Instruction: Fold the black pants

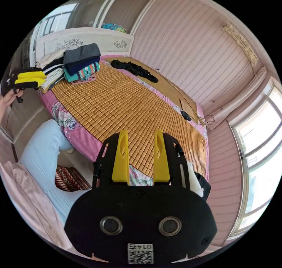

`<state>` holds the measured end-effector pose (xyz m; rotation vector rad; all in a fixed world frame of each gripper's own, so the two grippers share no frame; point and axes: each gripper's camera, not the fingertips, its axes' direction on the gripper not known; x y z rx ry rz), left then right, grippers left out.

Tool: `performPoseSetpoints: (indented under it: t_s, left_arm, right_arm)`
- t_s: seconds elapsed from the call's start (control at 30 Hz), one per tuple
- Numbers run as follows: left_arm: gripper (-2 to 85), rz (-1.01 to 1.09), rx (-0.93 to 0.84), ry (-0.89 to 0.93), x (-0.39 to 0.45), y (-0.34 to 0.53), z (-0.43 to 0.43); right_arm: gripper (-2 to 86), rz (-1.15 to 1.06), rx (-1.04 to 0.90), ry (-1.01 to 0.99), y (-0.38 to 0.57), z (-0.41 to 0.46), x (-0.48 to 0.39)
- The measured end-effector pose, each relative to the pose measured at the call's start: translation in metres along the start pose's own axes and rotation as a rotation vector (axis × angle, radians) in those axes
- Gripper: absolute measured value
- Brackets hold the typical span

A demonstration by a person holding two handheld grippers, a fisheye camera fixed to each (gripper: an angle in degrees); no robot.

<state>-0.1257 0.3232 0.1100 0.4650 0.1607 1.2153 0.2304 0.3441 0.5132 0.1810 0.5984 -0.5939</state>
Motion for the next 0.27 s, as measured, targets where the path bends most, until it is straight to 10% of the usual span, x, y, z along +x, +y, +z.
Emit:
performPoseSetpoints:
  t_s: [0.27]
  left_arm:
    - [7.0,-0.100,-0.029,-0.318,-0.032,0.134,-0.130]
  right_arm:
    - [12.7,-0.267,0.168,-0.114,-0.124,-0.068,-0.140]
